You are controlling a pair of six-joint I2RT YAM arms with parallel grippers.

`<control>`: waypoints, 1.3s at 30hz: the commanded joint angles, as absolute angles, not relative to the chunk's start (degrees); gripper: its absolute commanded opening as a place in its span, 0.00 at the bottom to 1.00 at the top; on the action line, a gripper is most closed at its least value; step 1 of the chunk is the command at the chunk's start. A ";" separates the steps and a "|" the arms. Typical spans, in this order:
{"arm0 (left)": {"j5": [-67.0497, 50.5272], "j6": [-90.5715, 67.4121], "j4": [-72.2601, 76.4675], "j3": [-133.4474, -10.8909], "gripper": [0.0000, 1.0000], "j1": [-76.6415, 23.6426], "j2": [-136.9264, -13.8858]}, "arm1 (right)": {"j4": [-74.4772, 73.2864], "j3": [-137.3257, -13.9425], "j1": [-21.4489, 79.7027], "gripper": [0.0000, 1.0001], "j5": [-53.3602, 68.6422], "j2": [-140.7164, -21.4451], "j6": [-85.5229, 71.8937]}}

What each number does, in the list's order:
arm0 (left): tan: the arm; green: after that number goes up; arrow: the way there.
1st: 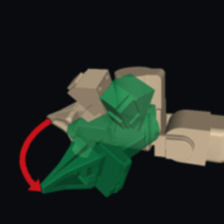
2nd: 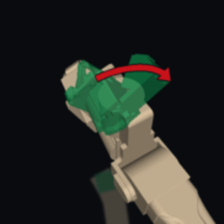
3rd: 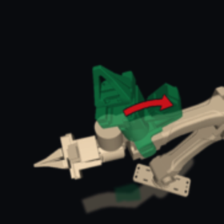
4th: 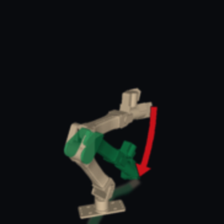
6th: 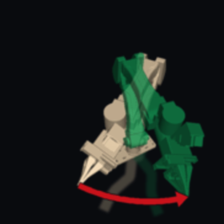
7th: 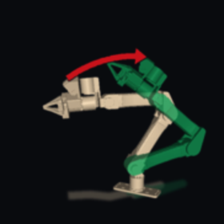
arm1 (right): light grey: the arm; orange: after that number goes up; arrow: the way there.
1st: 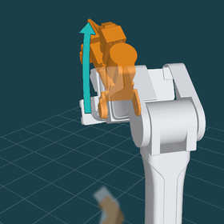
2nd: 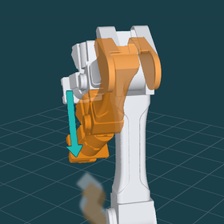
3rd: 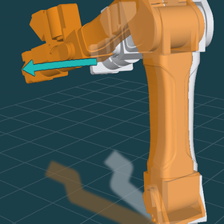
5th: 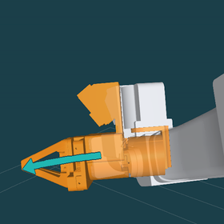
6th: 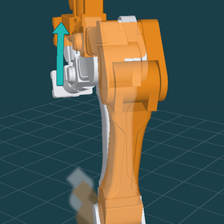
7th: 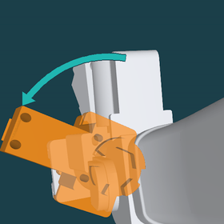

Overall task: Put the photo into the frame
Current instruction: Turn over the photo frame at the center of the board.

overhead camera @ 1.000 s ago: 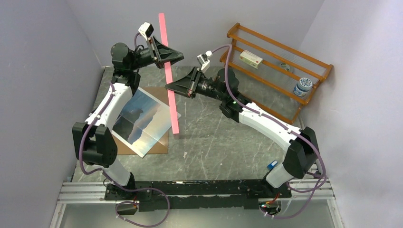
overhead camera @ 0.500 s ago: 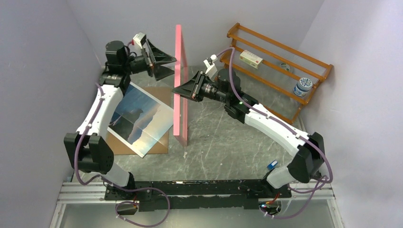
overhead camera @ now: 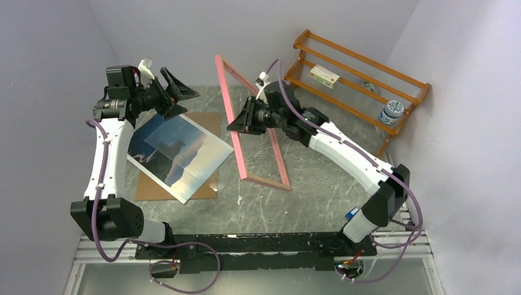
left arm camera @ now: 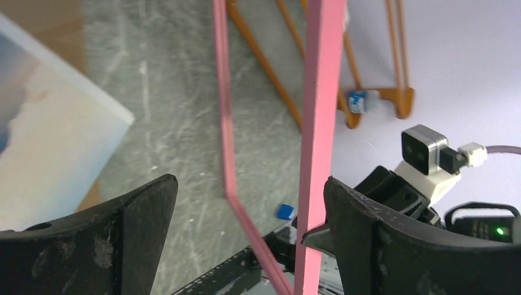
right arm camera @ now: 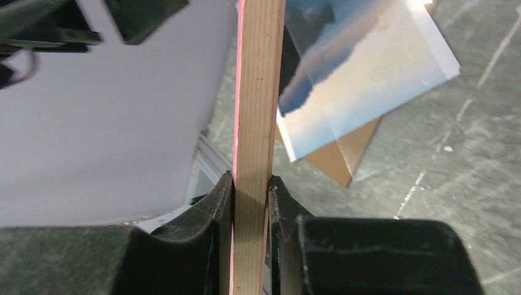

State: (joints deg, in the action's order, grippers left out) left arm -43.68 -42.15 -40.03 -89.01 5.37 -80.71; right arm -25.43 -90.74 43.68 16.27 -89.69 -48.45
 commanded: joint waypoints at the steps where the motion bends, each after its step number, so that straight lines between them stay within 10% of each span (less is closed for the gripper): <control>1: -32.87 -35.19 -47.74 -88.20 0.94 5.83 -78.41 | -33.39 -94.86 46.03 0.00 11.52 -92.59 -43.32; 39: -15.86 -34.03 -40.12 -62.37 0.93 10.61 -84.07 | -21.74 -75.72 51.68 0.09 -7.97 -111.14 -27.40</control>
